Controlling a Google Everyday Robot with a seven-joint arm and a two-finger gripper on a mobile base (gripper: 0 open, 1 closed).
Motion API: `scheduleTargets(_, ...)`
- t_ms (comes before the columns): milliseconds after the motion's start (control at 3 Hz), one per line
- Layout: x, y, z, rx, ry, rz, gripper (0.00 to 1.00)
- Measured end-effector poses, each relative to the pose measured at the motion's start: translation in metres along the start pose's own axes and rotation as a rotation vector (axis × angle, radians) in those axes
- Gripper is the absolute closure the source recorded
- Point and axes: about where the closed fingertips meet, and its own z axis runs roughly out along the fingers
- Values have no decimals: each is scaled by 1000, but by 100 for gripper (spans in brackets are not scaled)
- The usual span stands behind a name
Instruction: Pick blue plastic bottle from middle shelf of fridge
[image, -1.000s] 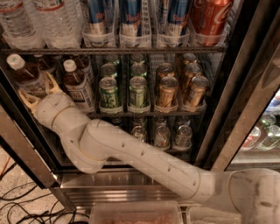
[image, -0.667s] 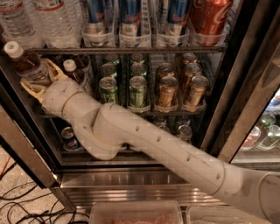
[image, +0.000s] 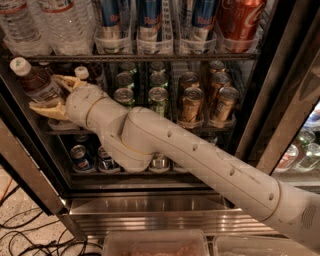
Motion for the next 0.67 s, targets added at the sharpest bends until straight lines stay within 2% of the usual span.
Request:
scheduleTargets(333, 6, -10, -5, 9, 7, 16, 100)
scheduleTargets(667, 6, -10, -5, 9, 7, 16, 100)
